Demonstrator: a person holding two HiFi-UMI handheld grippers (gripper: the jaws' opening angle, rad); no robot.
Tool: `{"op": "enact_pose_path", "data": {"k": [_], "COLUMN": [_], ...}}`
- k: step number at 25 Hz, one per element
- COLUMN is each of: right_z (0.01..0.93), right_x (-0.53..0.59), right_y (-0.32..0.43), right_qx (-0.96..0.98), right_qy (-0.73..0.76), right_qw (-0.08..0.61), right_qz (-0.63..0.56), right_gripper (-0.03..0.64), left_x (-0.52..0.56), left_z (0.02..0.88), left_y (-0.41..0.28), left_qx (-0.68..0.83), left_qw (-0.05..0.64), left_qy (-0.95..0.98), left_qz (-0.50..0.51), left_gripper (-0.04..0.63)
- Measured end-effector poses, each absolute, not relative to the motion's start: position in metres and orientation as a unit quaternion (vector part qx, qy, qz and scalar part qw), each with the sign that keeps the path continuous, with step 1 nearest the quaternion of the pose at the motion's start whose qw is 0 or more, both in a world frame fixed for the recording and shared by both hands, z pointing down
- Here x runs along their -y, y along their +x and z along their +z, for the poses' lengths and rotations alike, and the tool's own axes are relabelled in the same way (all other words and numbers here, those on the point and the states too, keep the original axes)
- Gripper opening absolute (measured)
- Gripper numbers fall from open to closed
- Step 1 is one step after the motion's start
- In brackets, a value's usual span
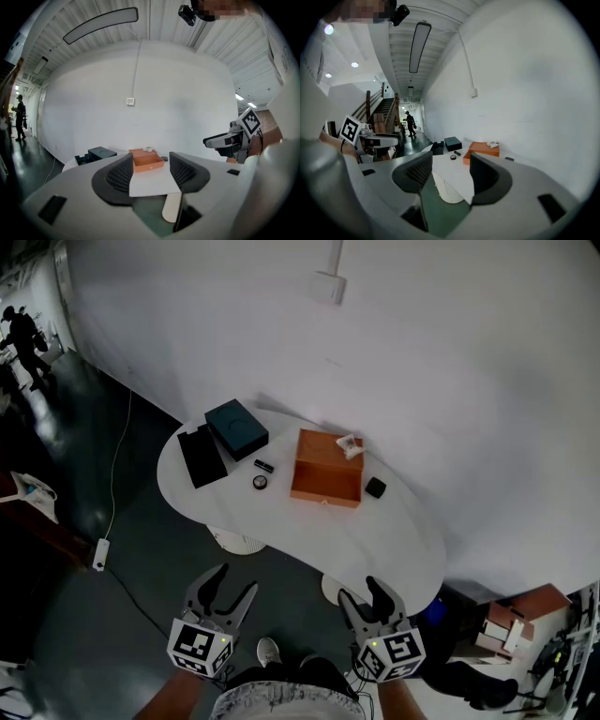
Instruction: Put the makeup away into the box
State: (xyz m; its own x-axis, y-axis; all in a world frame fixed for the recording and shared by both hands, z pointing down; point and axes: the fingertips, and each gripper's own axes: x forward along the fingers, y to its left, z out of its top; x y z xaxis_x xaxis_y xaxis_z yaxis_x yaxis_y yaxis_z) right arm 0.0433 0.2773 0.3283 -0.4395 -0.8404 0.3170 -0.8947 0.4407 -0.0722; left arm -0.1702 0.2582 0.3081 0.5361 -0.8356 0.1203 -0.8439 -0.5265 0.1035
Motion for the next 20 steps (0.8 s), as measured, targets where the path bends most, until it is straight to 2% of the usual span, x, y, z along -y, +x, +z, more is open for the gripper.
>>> {"op": "enact_pose_path", "data": {"k": [20], "right_z": [0.338], "right_x": [-0.2], "right_y": [0.056], "right_qx": [0.84], "right_qy": [0.517], "right_qw": [0.111], "right_qz": [0.124], "right_gripper": [0.259], "left_x": [-0.187], "left_z": [0.314], "left_y": [-0.162], "left_qx": [0.483], "left_qw": [0.078], "left_qy": [0.871], "left_qz": [0.041], "left_gripper": [0.259]}}
